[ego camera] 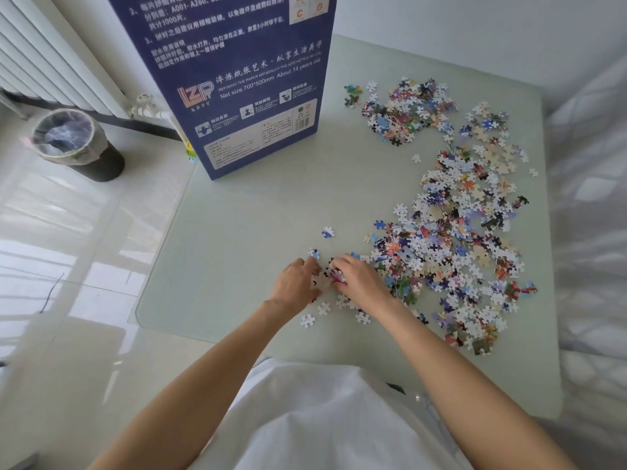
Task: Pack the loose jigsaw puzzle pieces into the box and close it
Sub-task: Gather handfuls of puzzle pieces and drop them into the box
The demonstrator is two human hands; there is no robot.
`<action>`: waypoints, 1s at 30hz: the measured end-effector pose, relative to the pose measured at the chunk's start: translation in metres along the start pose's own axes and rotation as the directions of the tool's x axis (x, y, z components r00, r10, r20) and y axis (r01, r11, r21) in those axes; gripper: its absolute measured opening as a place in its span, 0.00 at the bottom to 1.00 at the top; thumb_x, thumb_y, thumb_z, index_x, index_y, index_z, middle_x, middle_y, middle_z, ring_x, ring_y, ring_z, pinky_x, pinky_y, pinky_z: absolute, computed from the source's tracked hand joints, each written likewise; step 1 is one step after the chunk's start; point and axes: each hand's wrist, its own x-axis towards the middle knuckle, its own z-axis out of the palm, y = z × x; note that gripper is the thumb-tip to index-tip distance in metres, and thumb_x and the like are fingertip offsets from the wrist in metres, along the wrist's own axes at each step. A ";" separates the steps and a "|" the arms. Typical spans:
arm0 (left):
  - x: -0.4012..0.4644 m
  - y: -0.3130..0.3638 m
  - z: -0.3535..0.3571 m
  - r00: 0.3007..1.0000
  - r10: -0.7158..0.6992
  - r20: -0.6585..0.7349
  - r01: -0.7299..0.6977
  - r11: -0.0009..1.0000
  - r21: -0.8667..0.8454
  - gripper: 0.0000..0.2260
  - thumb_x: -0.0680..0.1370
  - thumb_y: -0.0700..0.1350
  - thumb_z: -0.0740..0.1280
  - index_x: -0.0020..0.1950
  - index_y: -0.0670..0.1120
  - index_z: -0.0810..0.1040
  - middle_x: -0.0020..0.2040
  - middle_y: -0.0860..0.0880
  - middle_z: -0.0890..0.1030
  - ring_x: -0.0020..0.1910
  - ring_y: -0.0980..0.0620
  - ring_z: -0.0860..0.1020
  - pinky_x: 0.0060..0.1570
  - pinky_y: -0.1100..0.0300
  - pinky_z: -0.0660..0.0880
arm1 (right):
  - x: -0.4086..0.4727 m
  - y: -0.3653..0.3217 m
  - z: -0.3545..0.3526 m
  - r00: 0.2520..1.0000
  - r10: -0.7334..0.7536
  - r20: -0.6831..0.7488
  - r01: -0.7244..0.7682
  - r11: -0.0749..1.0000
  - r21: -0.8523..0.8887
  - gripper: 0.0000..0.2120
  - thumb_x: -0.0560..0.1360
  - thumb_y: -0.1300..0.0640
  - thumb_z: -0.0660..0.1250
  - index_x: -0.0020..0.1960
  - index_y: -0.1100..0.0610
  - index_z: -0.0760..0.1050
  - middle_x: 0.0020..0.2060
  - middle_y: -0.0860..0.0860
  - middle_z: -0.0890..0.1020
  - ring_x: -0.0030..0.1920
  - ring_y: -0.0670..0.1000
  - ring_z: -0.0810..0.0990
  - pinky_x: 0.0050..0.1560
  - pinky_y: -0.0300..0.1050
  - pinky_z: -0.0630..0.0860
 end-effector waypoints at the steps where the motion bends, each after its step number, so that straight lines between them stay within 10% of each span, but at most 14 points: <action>1: 0.001 0.000 0.000 1.000 0.006 0.009 -0.006 1.000 -0.007 0.20 0.74 0.45 0.70 0.63 0.44 0.69 0.57 0.44 0.75 0.55 0.44 0.75 0.51 0.58 0.69 | -0.001 0.002 -0.001 1.000 0.011 -0.028 -0.011 1.000 0.005 0.14 0.72 0.60 0.70 0.57 0.60 0.74 0.50 0.53 0.79 0.48 0.53 0.79 0.45 0.43 0.75; 13: -0.002 -0.009 -0.017 1.000 0.024 0.016 -0.022 0.995 -0.101 0.10 0.73 0.44 0.71 0.54 0.45 0.80 0.51 0.46 0.82 0.49 0.49 0.79 0.48 0.62 0.72 | -0.004 0.012 -0.027 0.989 0.077 -0.128 -0.060 0.989 0.132 0.15 0.71 0.57 0.72 0.57 0.59 0.77 0.44 0.53 0.83 0.30 0.33 0.67 0.37 0.29 0.67; 19: -0.006 -0.007 -0.068 0.980 0.051 -0.195 -0.094 0.971 -0.222 0.07 0.71 0.46 0.73 0.43 0.43 0.81 0.38 0.48 0.82 0.39 0.50 0.80 0.41 0.58 0.74 | 0.000 0.002 -0.068 0.996 0.068 -0.049 -0.060 0.988 0.139 0.15 0.72 0.58 0.70 0.58 0.57 0.76 0.46 0.52 0.83 0.27 0.35 0.68 0.30 0.27 0.65; 30: -0.023 0.066 -0.305 0.623 0.331 -0.709 -0.395 0.915 0.080 0.11 0.73 0.46 0.71 0.55 0.47 0.77 0.42 0.57 0.77 0.36 0.64 0.75 0.38 0.74 0.72 | 0.052 -0.077 -0.272 0.931 -0.183 -0.317 0.319 0.831 0.456 0.11 0.65 0.53 0.74 0.46 0.44 0.78 0.45 0.45 0.83 0.42 0.41 0.80 0.45 0.32 0.75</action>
